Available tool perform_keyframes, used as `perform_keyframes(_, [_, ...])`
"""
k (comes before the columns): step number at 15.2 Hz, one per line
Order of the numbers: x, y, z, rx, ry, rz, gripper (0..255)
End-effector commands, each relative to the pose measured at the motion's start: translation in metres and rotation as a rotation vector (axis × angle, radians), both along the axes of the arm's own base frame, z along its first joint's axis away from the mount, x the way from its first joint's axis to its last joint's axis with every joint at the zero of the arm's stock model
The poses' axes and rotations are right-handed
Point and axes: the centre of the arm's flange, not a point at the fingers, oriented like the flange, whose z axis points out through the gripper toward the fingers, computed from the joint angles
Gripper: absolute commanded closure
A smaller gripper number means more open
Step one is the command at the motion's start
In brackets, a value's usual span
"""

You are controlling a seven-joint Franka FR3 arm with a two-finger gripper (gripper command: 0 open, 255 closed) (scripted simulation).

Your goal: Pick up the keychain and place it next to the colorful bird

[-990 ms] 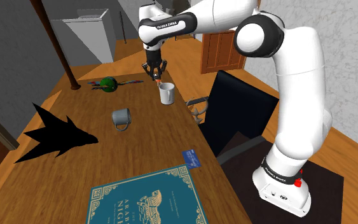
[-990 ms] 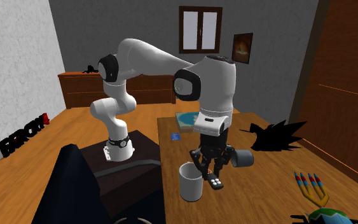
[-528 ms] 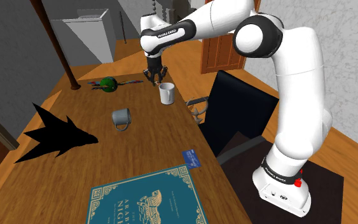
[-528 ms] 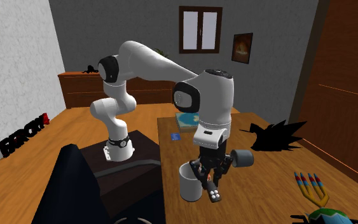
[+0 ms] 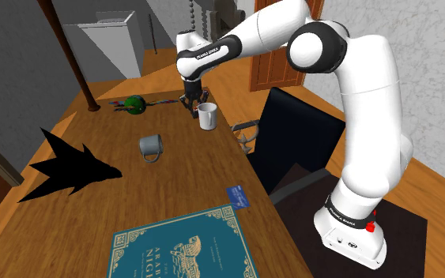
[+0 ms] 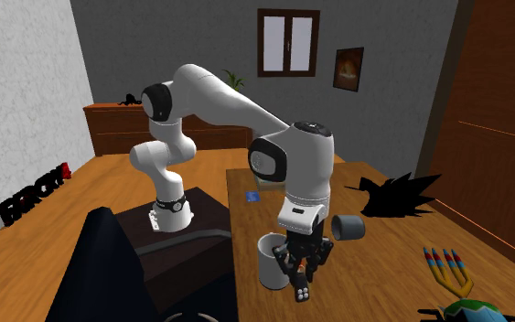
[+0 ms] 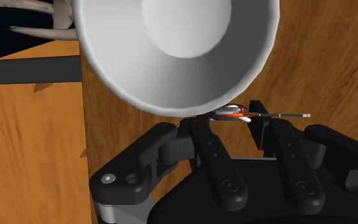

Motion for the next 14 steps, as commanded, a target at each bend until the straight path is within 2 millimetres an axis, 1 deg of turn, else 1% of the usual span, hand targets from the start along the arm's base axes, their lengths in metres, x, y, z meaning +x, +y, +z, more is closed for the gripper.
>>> perform_keyframes(1, [0.000, 0.000, -0.014, -0.001, 0.006, -0.001, 255])
perform_keyframes(4, [0.000, 0.000, -0.030, -0.001, 0.006, -0.001, 255])
perform_keyframes(5, [0.000, 0.000, -0.032, -0.001, 0.006, -0.001, 255])
perform_keyframes(12, [0.000, 0.000, -0.032, -0.001, 0.006, -0.001, 255])
perform_keyframes(13, [0.000, 0.000, -0.034, 0.000, 0.006, -0.001, 0])
perform_keyframes(14, [0.000, -0.002, -0.032, 0.000, 0.006, -0.001, 0])
